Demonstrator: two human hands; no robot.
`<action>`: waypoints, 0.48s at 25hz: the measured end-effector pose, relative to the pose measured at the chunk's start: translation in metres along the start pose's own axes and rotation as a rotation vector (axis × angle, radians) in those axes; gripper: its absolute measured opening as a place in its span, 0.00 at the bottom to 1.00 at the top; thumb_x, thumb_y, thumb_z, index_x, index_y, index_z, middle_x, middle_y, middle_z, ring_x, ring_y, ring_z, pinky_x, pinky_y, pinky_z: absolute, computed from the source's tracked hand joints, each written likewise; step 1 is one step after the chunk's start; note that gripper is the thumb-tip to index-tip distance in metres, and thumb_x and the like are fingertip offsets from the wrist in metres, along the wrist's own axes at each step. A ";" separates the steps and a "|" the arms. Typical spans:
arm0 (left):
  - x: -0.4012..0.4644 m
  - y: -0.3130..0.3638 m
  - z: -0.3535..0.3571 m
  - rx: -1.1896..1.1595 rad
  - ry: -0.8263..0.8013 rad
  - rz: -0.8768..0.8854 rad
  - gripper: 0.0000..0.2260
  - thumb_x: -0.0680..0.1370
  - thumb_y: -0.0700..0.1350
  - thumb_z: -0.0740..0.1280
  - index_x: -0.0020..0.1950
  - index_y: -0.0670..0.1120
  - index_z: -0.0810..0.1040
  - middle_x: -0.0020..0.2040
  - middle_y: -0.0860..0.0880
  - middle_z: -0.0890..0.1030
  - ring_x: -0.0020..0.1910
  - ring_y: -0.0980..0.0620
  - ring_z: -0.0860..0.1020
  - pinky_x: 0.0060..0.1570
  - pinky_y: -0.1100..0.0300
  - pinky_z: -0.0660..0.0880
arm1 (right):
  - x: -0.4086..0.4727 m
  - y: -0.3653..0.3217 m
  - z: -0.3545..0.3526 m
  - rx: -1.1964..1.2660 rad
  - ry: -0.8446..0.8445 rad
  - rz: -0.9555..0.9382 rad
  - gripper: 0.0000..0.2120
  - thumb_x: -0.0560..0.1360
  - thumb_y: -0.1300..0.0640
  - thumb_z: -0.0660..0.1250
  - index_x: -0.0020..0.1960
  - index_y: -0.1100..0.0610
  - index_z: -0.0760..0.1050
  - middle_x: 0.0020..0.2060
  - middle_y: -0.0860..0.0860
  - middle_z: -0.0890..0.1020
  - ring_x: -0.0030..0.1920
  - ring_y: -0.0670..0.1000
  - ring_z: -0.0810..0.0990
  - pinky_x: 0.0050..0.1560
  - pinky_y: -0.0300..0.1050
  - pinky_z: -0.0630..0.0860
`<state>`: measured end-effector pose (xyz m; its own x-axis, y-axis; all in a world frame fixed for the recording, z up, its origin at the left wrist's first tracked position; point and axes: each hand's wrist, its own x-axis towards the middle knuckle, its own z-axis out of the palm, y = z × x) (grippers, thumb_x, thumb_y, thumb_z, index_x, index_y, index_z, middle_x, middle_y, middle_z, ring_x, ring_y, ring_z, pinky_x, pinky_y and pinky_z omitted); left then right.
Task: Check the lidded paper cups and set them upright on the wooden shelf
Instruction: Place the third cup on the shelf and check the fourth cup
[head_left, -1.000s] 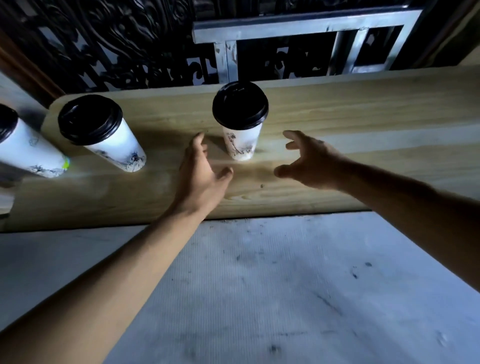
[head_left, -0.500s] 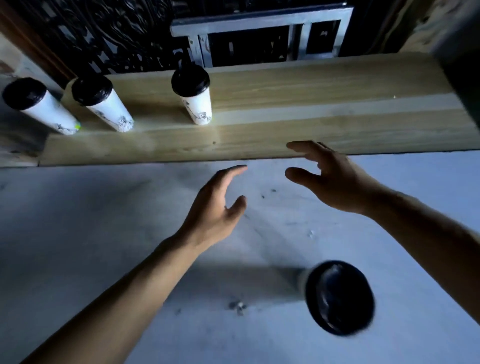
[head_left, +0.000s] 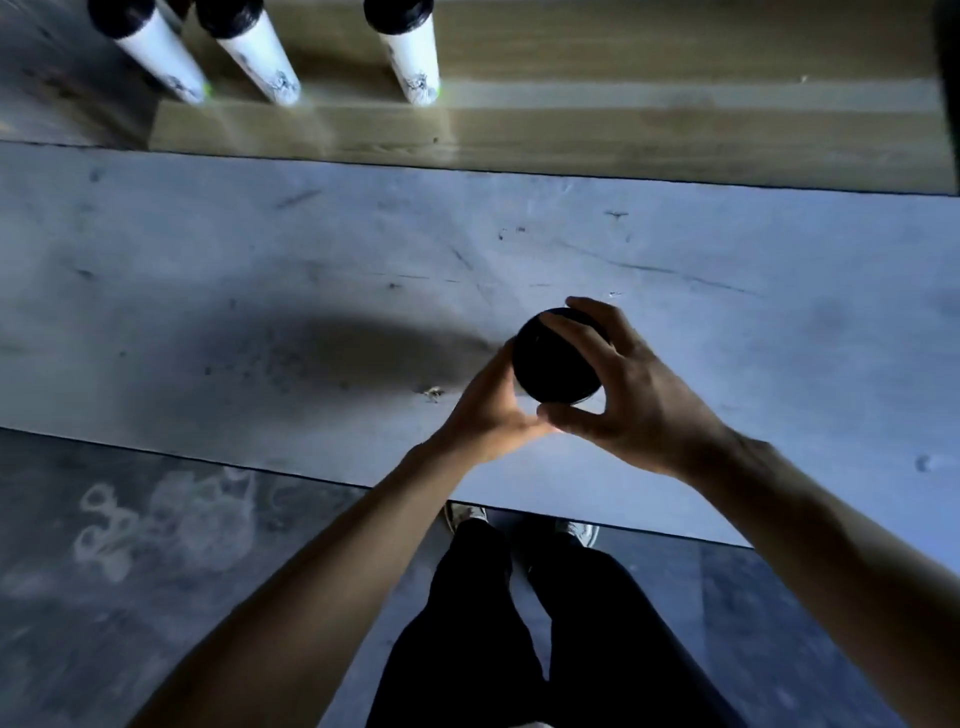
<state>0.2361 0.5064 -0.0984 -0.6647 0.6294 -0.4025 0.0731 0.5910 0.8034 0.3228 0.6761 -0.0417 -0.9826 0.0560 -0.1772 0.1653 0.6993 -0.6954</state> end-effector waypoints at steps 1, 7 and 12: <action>0.004 0.007 0.005 -0.018 0.034 -0.007 0.37 0.69 0.44 0.80 0.74 0.52 0.69 0.67 0.54 0.80 0.63 0.60 0.78 0.57 0.69 0.73 | -0.001 0.002 0.003 0.004 0.032 -0.008 0.38 0.73 0.48 0.75 0.79 0.48 0.64 0.78 0.52 0.64 0.74 0.55 0.71 0.69 0.47 0.74; -0.018 0.019 -0.007 -0.188 0.076 0.005 0.26 0.68 0.44 0.81 0.64 0.53 0.76 0.56 0.57 0.84 0.53 0.64 0.82 0.49 0.65 0.80 | -0.003 -0.008 -0.018 0.167 0.105 0.068 0.33 0.71 0.48 0.72 0.75 0.51 0.71 0.69 0.53 0.76 0.64 0.42 0.74 0.62 0.25 0.68; -0.057 0.055 -0.034 -0.265 0.089 0.006 0.22 0.66 0.58 0.77 0.58 0.59 0.77 0.51 0.52 0.86 0.50 0.50 0.86 0.49 0.49 0.84 | -0.005 -0.035 -0.034 0.674 0.131 0.268 0.22 0.71 0.40 0.67 0.65 0.36 0.77 0.60 0.48 0.85 0.63 0.55 0.82 0.67 0.60 0.77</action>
<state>0.2530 0.4858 -0.0167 -0.7281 0.5791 -0.3668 -0.1122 0.4272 0.8972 0.3194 0.6753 0.0069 -0.8964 0.2775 -0.3455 0.3757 0.0623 -0.9247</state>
